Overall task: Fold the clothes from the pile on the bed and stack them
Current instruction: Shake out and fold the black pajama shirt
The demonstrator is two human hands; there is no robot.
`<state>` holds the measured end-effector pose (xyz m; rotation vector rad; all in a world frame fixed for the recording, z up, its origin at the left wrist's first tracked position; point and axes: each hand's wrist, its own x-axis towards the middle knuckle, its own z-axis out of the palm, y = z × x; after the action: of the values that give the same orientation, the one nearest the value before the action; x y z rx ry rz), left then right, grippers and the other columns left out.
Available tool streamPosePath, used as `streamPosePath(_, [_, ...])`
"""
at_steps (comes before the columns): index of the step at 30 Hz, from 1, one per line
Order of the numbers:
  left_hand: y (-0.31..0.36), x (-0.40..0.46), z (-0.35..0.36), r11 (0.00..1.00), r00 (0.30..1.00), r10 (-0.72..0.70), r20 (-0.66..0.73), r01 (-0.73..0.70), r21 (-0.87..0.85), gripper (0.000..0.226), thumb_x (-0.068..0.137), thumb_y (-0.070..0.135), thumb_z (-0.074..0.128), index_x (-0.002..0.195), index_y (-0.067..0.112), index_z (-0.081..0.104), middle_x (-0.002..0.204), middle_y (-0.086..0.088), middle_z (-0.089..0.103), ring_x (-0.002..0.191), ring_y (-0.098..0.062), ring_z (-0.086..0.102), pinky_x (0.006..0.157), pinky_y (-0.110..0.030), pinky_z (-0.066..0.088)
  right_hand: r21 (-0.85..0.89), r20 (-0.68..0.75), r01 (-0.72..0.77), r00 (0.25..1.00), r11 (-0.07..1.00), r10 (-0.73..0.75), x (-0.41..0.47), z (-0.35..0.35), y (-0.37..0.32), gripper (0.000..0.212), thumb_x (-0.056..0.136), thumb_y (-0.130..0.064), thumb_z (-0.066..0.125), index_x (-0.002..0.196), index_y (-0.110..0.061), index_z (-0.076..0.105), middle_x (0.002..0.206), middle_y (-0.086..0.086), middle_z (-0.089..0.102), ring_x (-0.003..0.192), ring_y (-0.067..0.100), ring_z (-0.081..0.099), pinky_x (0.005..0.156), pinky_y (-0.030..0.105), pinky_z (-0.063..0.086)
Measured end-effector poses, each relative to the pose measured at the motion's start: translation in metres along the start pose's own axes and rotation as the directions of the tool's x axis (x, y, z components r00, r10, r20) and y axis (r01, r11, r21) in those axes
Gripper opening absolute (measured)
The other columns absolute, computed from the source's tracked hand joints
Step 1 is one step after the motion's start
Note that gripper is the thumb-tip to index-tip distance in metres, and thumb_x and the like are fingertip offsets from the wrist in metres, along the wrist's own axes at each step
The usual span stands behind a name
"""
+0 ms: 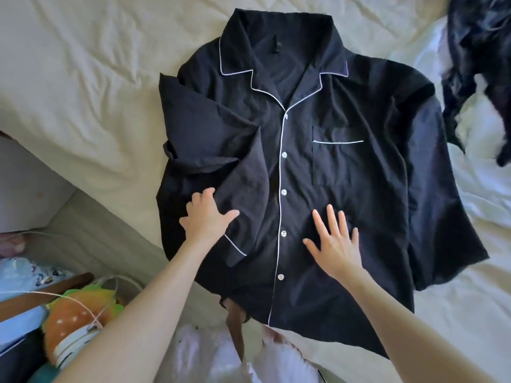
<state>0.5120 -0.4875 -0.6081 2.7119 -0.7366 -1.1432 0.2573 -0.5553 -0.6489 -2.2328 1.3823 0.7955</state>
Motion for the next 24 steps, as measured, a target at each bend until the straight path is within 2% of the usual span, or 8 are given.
streamPosePath(2, [0.008,-0.006,0.006,0.978,0.997,0.017,-0.069,-0.002,0.208,0.044,0.090,0.036,0.058,0.127,0.013,0.047,0.124,-0.008,0.055,0.117,-0.030,0.048,0.095,-0.047,0.035,0.067,0.012,0.035,0.999,0.997,-0.035,0.004,0.001,0.002,0.069,0.096,-0.053,0.036,0.151,-0.029,0.003,0.159,0.001,-0.009,0.146,0.027,-0.009,0.113,0.057,0.011])
streamPosePath(5, [0.025,-0.024,0.006,0.991,0.979,0.111,-0.174,-0.097,0.088,0.021,0.094,0.029,0.052,0.101,0.009,0.056,0.096,-0.007,0.064,0.090,-0.026,0.060,0.074,-0.035,0.045,0.415,-0.025,0.028,0.999,0.910,-0.020,0.004,-0.010,0.006,0.053,0.099,-0.038,0.041,0.148,-0.023,0.028,0.159,0.000,0.008,0.147,0.022,0.002,0.115,0.048,0.010])
streamPosePath(7, [0.055,-0.038,0.003,0.980,0.972,0.176,-0.153,-0.188,-0.068,0.020,0.092,0.027,0.056,0.080,0.011,0.052,0.074,-0.002,0.060,0.070,-0.015,0.060,0.060,-0.026,0.044,0.778,0.015,-0.088,0.992,0.622,0.121,-0.002,-0.024,0.013,0.038,0.099,-0.032,0.043,0.135,-0.019,0.050,0.147,-0.002,0.040,0.141,0.018,0.029,0.111,0.033,0.024])
streamPosePath(10, [0.117,-0.058,0.014,0.915,0.936,0.351,-0.026,-0.349,-0.202,0.026,0.089,0.023,0.060,0.067,0.015,0.048,0.060,0.006,0.050,0.053,-0.005,0.048,0.054,-0.018,0.035,0.969,0.246,-0.238,0.947,-0.062,0.205,-0.015,-0.041,0.031,0.035,0.099,-0.043,0.038,0.122,-0.024,0.057,0.118,-0.005,0.063,0.112,0.011,0.058,0.095,0.028,0.043])
streamPosePath(13, [0.165,-0.083,0.039,0.846,0.838,0.493,0.236,-0.398,-0.354,0.021,0.092,0.021,0.056,0.112,0.019,0.062,0.092,0.008,0.063,0.078,-0.002,0.057,0.072,-0.010,0.037,0.883,0.323,-0.223,0.927,-0.412,0.190,-0.022,-0.043,0.057,0.055,0.096,-0.057,0.030,0.130,-0.019,0.049,0.118,0.002,0.063,0.108,0.016,0.061,0.091,0.034,0.048])
streamPosePath(15, [0.171,-0.091,0.054,0.850,0.810,0.501,0.303,-0.394,-0.351,0.038,0.095,0.019,0.051,0.133,0.016,0.050,0.119,0.002,0.060,0.105,-0.007,0.055,0.088,-0.010,0.035,0.847,0.351,-0.208,0.910,-0.490,0.219,-0.022,-0.041,0.071,0.057,0.093,-0.062,0.032,0.131,-0.022,0.046,0.118,0.004,0.062,0.110,0.019,0.060,0.093,0.037,0.047])
streamPosePath(20, [0.117,-0.064,0.049,0.892,0.888,0.451,-0.089,-0.451,0.015,0.040,0.093,0.012,0.051,0.133,0.010,0.049,0.137,-0.007,0.046,0.132,-0.023,0.035,0.109,-0.030,0.026,0.920,0.363,-0.285,0.878,-0.270,0.312,-0.005,-0.037,0.078,0.053,0.088,-0.054,0.053,0.128,-0.019,0.049,0.126,0.003,0.056,0.110,0.016,0.056,0.092,0.037,0.048])
streamPosePath(24, [0.070,-0.029,0.035,0.830,0.926,0.373,0.058,-0.361,0.425,0.060,0.095,0.020,0.052,0.148,0.018,0.024,0.157,-0.008,0.013,0.145,-0.028,0.001,0.117,-0.043,0.014,0.902,0.402,-0.311,0.857,-0.300,0.322,0.025,-0.045,0.063,0.025,0.086,-0.040,0.065,0.102,-0.022,0.056,0.108,0.004,0.063,0.102,0.021,0.059,0.088,0.037,0.050])
